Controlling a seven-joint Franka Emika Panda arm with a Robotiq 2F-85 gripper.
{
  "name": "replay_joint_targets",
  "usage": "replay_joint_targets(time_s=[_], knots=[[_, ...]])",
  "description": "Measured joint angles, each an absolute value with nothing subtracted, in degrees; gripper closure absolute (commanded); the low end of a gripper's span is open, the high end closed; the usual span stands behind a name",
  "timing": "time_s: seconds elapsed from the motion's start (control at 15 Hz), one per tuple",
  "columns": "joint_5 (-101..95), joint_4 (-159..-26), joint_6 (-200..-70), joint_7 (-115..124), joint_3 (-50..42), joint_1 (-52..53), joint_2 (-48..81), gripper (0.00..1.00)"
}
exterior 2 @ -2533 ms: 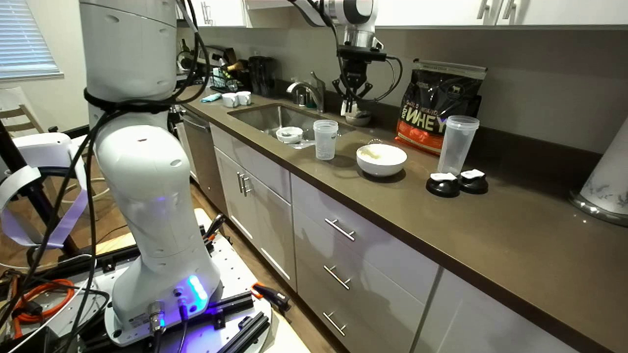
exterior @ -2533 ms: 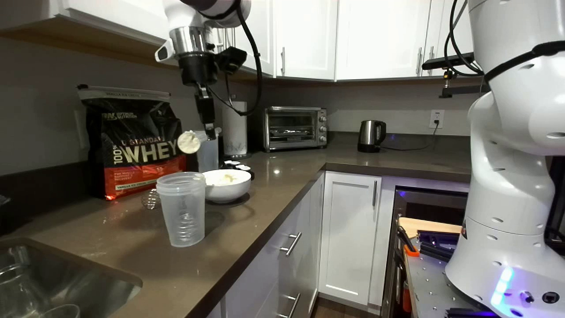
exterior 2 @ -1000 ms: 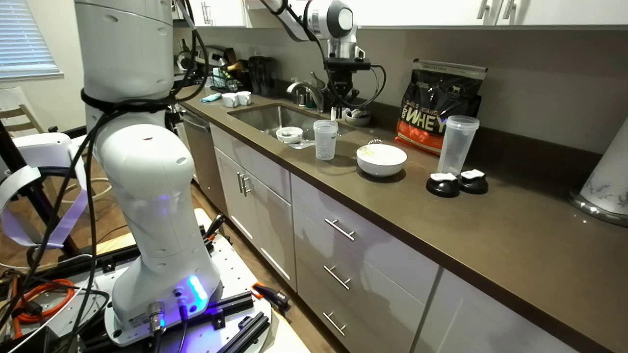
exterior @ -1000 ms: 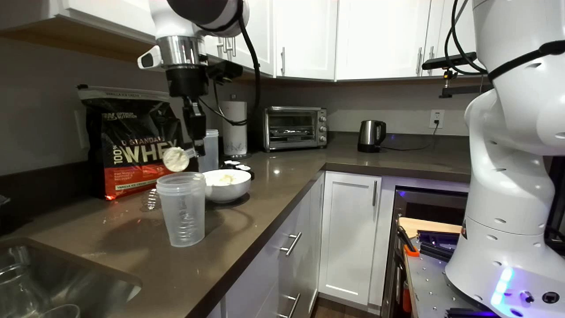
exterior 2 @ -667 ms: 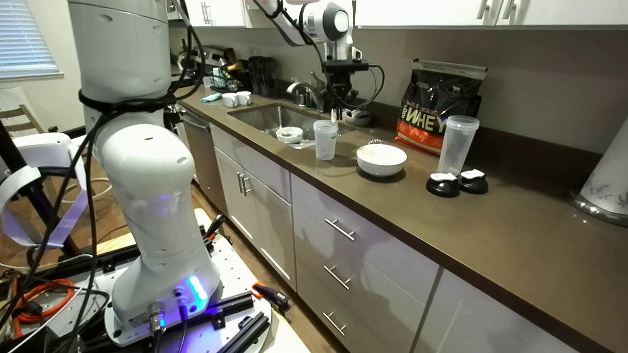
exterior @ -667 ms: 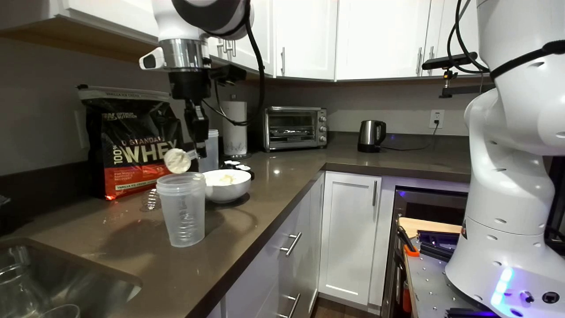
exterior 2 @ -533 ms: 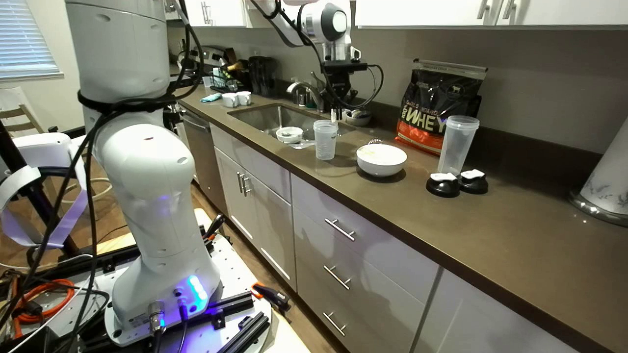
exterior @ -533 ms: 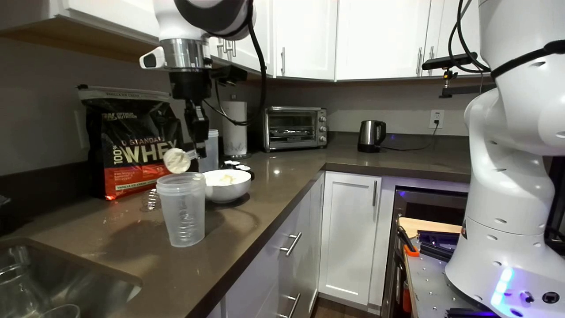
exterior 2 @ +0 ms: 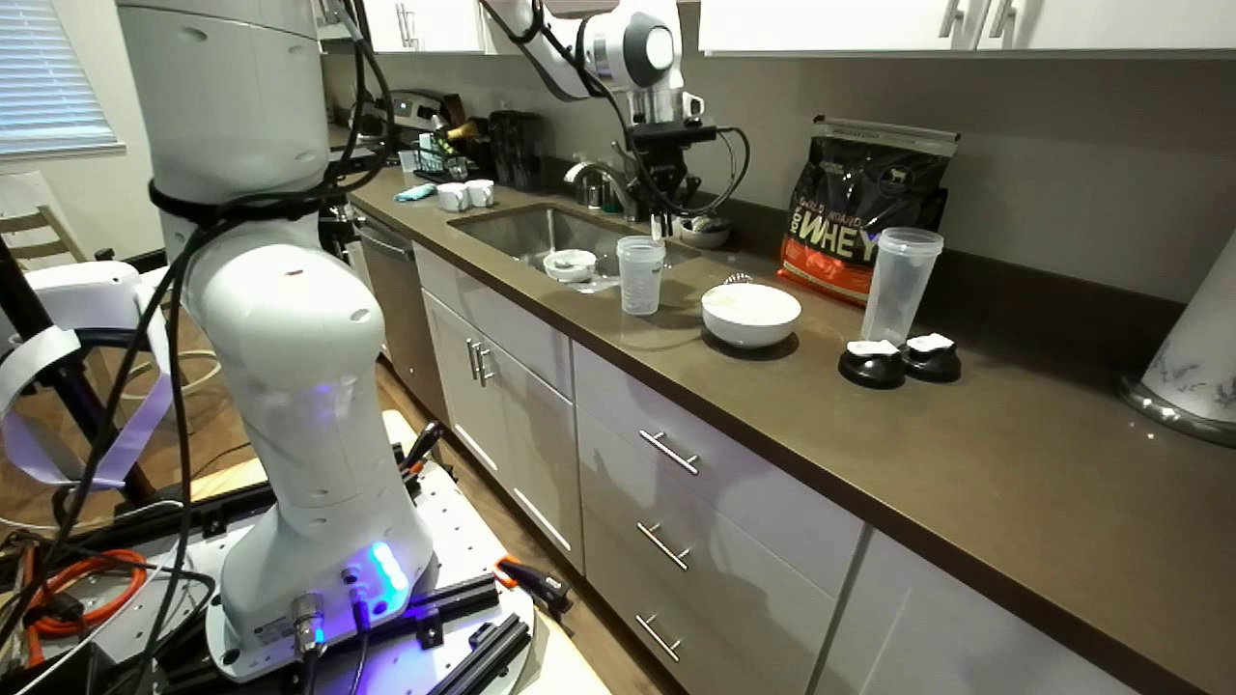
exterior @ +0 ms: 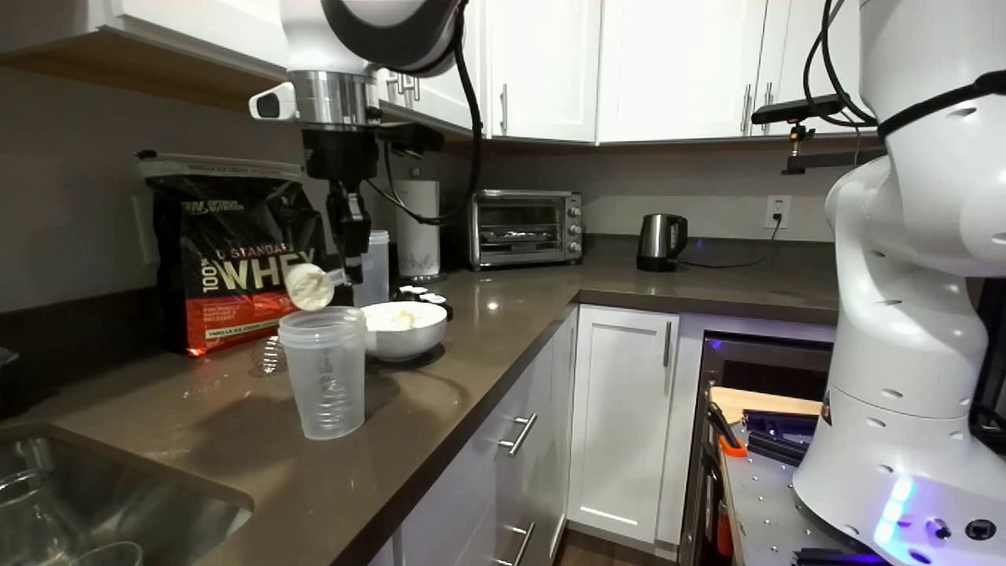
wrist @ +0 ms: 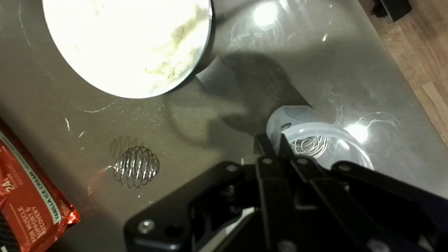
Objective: Use the measuring spoon to transfer one spoon of contents from the bowl to the cup at the left
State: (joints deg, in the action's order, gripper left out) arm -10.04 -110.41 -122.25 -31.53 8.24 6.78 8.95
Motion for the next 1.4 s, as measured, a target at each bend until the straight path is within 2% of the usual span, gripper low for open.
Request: replay_joint_targets(time_s=[1.4], knots=[[-15.9, -119.6, -131.2, -27.6, 8.4, 7.9, 3.9, 0.99]])
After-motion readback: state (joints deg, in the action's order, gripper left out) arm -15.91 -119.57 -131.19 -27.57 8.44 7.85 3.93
